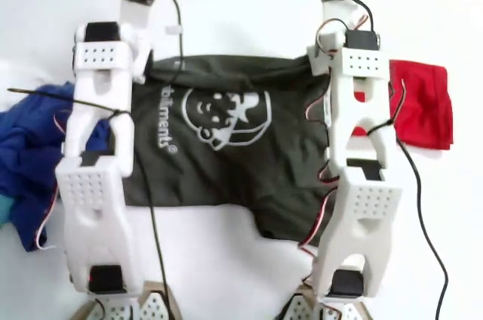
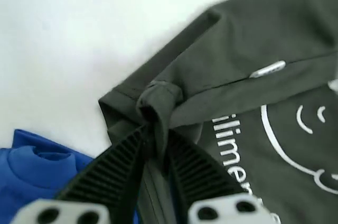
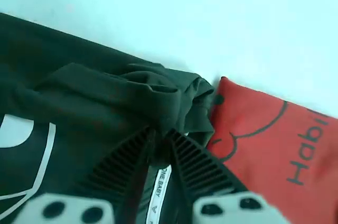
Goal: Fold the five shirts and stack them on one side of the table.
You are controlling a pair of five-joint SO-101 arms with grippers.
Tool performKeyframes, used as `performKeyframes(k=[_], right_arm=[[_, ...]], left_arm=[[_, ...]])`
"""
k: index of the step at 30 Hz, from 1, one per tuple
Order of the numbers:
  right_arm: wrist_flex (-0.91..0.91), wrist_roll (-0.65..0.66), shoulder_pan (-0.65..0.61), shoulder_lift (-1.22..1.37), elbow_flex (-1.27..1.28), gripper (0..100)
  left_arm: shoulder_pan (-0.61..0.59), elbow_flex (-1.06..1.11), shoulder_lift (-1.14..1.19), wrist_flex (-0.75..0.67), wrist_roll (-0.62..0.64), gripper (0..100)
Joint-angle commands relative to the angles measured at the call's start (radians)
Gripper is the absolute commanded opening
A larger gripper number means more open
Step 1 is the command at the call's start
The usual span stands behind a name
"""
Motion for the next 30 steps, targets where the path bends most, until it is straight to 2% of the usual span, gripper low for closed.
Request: performKeyframes(k=[1,8,13,22,26,30], right_arm=[[0.085,-0.008,-0.010,-0.067,-0.049,1.8],[0.265,-0.009,-0.010,-0.128,-0.041,1.8],[0.377,-0.009,-0.012,-0.193,-0.041,1.8],[0.542,-0.008,-0.013,-0.375,0.035,1.8],[0.503,-0.005,-0.013,-0.538,0.328,1.8],[0.328,0.025,-0.005,-0.817,0.720,1.8]], left_arm=[[0.006,-0.059,-0.018,0.098,-0.012,3],[0.009,-0.163,-0.018,0.354,-0.014,3],[-0.026,-0.116,-0.080,0.374,-0.035,3],[-0.031,0.361,-0.440,0.341,-0.064,3],[-0.048,0.610,-0.609,0.264,-0.064,3],[-0.048,0.839,-0.761,0.201,-0.101,3]])
